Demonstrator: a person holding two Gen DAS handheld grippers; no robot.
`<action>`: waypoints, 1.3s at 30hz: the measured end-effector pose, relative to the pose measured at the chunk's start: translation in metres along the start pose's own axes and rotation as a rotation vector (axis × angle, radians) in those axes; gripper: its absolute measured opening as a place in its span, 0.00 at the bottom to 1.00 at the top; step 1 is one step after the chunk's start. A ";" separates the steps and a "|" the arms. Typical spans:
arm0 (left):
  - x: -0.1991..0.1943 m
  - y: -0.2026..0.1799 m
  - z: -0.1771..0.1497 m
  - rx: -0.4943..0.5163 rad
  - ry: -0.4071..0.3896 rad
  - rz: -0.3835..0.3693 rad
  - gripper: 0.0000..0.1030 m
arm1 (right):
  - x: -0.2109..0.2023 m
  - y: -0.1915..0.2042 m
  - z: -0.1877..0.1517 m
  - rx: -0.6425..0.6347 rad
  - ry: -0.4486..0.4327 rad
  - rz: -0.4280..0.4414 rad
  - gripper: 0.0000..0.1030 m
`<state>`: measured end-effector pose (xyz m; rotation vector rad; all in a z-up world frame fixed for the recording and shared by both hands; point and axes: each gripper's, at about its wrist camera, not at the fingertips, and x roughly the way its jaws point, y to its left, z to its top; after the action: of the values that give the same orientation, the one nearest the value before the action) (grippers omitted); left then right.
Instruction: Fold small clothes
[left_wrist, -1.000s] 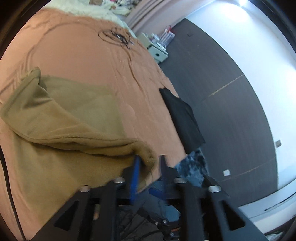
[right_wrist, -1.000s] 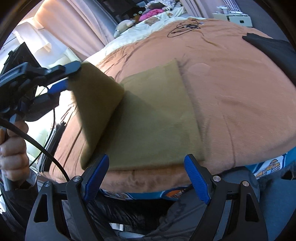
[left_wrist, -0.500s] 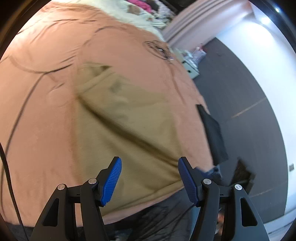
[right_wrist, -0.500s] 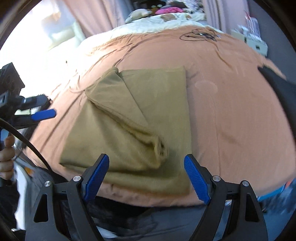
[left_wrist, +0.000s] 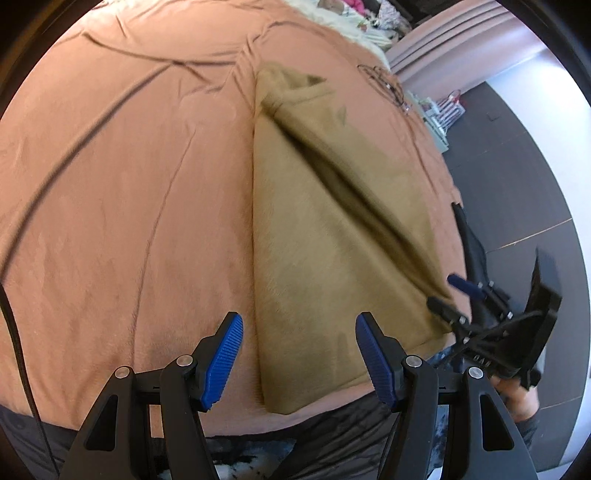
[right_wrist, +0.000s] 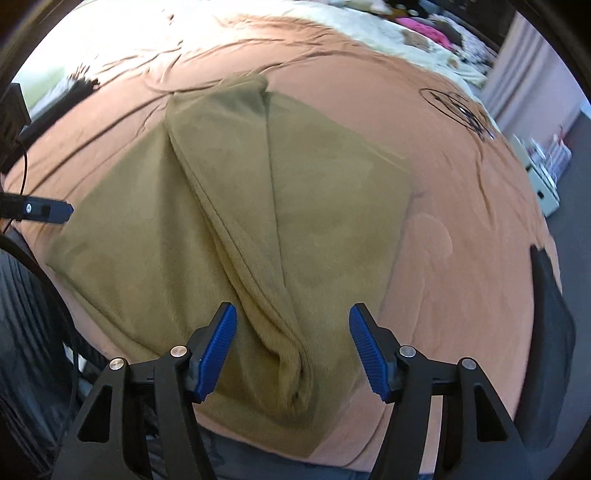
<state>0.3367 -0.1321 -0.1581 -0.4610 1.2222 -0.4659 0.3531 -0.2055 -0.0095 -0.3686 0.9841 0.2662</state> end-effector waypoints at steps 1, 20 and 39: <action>0.004 0.001 -0.002 0.001 0.008 0.008 0.62 | 0.003 0.003 0.004 -0.015 0.007 -0.007 0.58; 0.014 0.003 -0.003 0.036 0.036 0.048 0.48 | 0.013 0.006 0.030 -0.008 -0.035 0.046 0.07; 0.013 -0.008 -0.005 0.096 0.045 0.084 0.44 | 0.009 -0.077 -0.033 0.400 -0.027 0.229 0.07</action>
<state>0.3351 -0.1458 -0.1648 -0.3178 1.2513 -0.4632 0.3622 -0.2884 -0.0193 0.1132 1.0267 0.2729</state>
